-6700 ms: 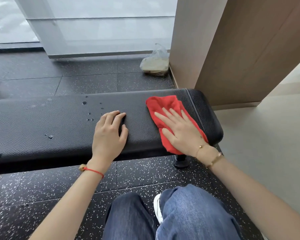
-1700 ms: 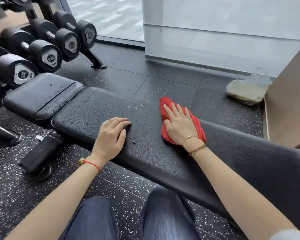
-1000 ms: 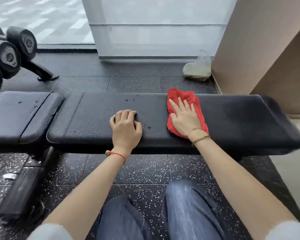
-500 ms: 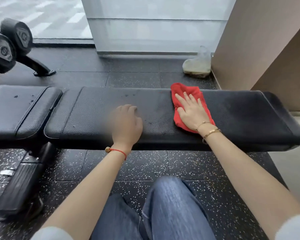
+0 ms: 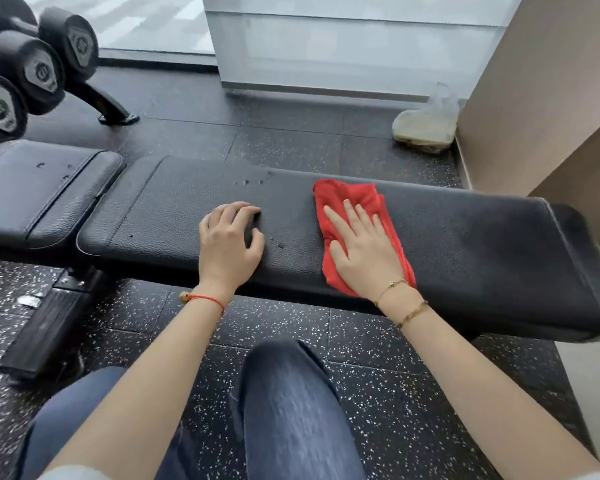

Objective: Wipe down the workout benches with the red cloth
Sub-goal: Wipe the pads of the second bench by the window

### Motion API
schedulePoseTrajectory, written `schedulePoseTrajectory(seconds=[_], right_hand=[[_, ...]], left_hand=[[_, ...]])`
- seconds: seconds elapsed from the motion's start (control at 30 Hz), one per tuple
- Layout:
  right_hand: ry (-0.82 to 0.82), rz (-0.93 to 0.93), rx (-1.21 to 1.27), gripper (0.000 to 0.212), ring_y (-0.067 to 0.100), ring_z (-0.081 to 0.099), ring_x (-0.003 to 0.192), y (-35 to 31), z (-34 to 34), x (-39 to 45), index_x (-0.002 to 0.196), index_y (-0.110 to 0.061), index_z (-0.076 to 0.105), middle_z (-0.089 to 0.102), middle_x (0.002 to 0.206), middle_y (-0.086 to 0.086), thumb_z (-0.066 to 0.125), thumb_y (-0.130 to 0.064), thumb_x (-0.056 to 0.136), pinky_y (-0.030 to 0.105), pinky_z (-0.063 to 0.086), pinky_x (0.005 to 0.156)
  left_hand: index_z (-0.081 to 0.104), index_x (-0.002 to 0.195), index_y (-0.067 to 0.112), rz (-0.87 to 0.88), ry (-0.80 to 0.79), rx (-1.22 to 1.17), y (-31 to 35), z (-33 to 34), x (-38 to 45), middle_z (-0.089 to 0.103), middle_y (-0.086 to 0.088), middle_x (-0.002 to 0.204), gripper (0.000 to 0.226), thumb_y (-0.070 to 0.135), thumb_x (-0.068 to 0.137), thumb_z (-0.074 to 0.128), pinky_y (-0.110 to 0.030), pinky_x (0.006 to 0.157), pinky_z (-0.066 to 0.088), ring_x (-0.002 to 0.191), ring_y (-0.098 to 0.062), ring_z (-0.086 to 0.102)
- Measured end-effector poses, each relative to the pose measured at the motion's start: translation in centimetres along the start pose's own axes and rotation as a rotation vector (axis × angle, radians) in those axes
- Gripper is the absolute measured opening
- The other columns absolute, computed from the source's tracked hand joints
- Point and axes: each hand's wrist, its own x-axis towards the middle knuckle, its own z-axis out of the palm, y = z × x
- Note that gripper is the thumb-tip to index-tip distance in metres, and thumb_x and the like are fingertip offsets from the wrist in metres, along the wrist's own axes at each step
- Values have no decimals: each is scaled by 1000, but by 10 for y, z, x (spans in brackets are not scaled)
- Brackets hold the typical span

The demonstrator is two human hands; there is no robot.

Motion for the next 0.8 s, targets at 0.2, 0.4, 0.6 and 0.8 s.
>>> schedulePoseTrajectory(seconds=[0.2,0.4,0.6,0.8], right_hand=[[-14,121,-23,59,24,6,150,-7,2,41,154,-29,14,7,162,9,33,-33,98,40,-3,122],[-8,19,34,59,24,6,150,-32,8,23,154,-26,15,7,162,9,34,-31,98,36,-2,122],[23,49,16,59,21,11,150,8,-3,-16,153,-29,18,12,162,6,36,-28,97,35,1,123],[-1,277,-21,59,26,8,150,20,-10,40,154,-23,14,8,162,12,32,-28,99,39,0,122]], left_hand=[[60,122,22,-7,-8,-5,1,-1,-1,59,4,127,36,30,89,49,-44,111,34,125,-20,48],[61,122,18,-2,-7,1,4,-1,-2,59,0,128,36,24,88,52,-45,112,33,125,-24,48],[60,124,16,0,-25,-9,4,-3,-2,58,-2,130,35,21,89,55,-47,112,33,127,-26,47],[59,124,16,-27,-19,-2,8,-2,-4,57,-3,131,36,21,90,54,-46,114,31,128,-26,46]])
